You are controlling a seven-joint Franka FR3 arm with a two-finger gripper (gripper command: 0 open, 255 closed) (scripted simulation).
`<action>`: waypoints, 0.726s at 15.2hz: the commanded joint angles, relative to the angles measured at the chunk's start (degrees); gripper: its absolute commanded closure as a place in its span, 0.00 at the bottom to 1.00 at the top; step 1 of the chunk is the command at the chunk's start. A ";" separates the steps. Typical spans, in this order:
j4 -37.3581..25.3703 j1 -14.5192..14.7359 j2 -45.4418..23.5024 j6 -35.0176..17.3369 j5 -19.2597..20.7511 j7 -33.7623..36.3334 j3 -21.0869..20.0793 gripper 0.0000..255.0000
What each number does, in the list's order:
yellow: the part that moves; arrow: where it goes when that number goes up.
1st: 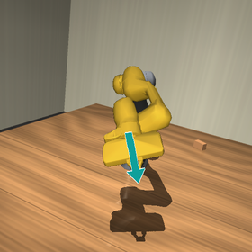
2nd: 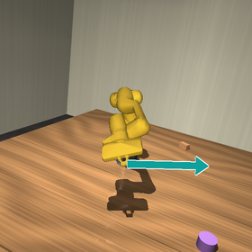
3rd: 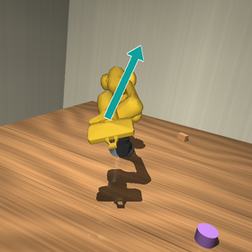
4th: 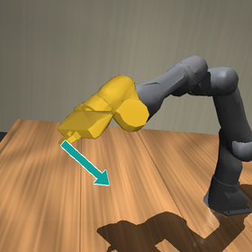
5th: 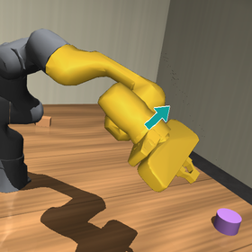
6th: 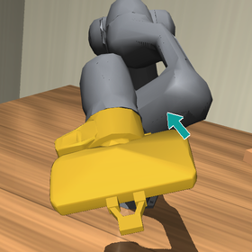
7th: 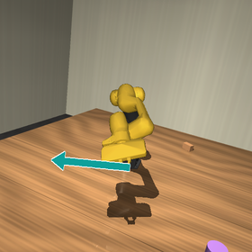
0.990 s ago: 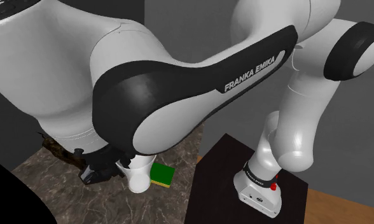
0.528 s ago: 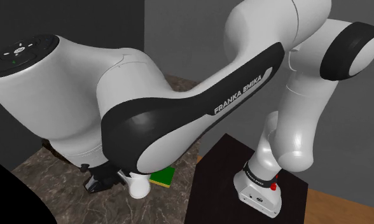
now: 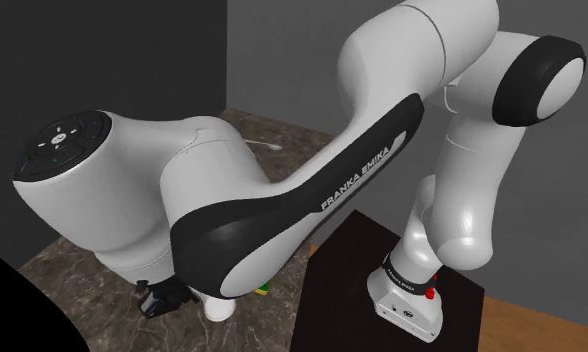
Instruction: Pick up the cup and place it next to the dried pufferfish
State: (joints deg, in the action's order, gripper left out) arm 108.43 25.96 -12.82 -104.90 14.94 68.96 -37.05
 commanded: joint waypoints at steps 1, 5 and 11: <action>0.92 0.14 -0.80 -1.51 0.59 0.56 0.15 1.00; 1.31 0.20 -1.17 -2.17 0.87 0.81 0.23 1.00; 1.31 0.20 -1.17 -2.17 0.87 0.81 0.23 0.00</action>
State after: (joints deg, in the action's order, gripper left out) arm 109.75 26.16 -14.00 -107.07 15.81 69.76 -36.82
